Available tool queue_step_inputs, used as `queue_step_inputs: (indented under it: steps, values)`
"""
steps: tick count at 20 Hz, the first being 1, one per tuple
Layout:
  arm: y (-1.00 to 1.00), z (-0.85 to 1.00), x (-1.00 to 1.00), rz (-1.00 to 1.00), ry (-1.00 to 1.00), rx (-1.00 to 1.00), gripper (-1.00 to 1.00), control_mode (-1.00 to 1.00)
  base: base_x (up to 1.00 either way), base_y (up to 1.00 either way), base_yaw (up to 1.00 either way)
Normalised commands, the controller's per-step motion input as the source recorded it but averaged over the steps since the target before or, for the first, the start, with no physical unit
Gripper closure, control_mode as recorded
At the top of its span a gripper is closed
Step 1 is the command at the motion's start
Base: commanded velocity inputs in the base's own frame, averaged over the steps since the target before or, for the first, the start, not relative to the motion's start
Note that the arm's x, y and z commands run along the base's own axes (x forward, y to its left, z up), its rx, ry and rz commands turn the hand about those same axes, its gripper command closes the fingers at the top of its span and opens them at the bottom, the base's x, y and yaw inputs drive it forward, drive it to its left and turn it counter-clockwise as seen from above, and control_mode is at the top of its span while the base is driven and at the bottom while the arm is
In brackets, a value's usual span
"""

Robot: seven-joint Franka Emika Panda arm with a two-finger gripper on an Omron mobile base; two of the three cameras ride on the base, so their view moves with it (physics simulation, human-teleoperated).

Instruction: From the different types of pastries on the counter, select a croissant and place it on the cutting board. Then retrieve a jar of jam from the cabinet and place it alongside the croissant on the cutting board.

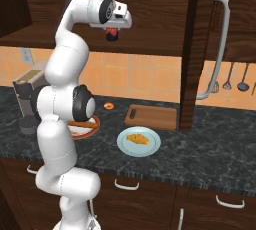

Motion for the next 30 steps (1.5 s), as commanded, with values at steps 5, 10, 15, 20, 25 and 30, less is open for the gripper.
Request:
queue_step_inputs:
  steps: [5,10,15,20,25,30]
  values:
    - [-0.05,0.11,-0.68,-0.02,0.19,0.18,1.0,-1.0,0.0,0.0,0.0]
    - [-0.05,-0.01,-1.0,-0.07,0.03,0.23,1.0,-1.0,0.0,0.0,0.0]
    - [0.05,-0.44,-1.0,-0.11,-0.13,0.03,1.0,-1.0,0.0,0.0,0.0]
    - [0.29,-1.0,-1.0,0.0,-0.4,-0.15,1.0,-1.0,0.0,0.0,0.0]
    - [0.41,-1.0,-1.0,0.0,-0.4,-0.2,1.0,-1.0,0.0,0.0,0.0]
    - [0.26,-0.55,-0.5,0.02,-0.07,-0.06,1.0,-1.0,0.0,0.0,0.0]
